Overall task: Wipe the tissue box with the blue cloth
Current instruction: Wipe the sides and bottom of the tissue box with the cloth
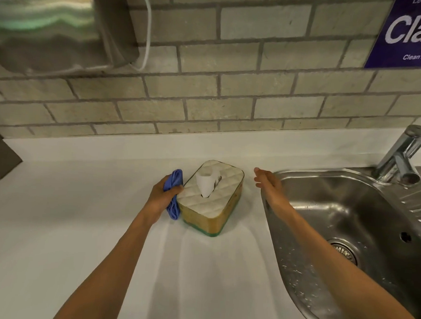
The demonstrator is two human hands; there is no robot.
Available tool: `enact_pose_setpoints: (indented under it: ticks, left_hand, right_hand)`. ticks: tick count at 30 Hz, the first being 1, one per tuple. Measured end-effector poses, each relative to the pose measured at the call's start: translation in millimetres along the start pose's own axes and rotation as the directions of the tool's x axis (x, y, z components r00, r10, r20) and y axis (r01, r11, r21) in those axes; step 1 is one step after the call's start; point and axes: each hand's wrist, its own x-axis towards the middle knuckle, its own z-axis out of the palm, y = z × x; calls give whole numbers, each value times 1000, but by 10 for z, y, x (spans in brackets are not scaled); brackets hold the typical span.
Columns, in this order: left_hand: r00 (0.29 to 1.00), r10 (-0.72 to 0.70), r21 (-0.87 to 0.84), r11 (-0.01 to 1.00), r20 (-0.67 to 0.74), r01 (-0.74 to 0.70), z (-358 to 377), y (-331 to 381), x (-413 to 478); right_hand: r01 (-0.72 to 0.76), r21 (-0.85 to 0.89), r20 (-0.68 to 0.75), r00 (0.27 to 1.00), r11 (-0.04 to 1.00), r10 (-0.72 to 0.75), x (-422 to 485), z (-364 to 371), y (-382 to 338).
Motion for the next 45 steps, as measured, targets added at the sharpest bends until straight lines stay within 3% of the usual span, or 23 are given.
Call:
enact_pose_setpoints:
  ticks: [4,6,8,12,16,21,26,33,39,42,45]
  left_hand:
    - [973,-9,-136,990,-231,-23,11,-54,-123]
    - [925,-65,-255,966,-375,-35,23,-132,-284]
    - [892,-137,-361,932,-432,-32,77,-205,-497]
    - [898,-237,-485,874,-370,31,357,-330,-843]
    - [914,-213,-468,883,-347,28,647,-340,-968]
    - [924,-109,-361,932,-366,-33,678,-335,-931]
    - [960,-84,-260,965,-267,12,493,-331,-756]
    - [995,-90,-140,987,-32,85,230,-309,-542]
    - [995,-85,-145,987,-58,75,284,-334,-532]
    - [990,-90,-69,994,-104,83,285,-275,-513]
    - [979,-172,50,983,-108,178,204,-126,-455]
  right_hand:
    - [-77,64,76,995,995,72,110,122,-43]
    - [-93,82,117,990,992,83,164,160,-80]
    - [-107,96,183,979,990,89,204,196,-101]
    - [-126,111,300,950,986,88,178,296,-87]
    - [-118,75,283,954,990,93,40,328,-29]
    - [-72,102,240,970,992,46,-355,177,175]
    - [8,117,154,988,993,-26,-706,-54,421]
    - [60,57,274,959,997,-73,-771,-98,465]
    - [3,30,313,950,1000,-12,-819,64,453]
    - [9,13,295,955,1000,-13,-829,90,362]
    - [12,-34,303,953,999,-2,-801,35,228]
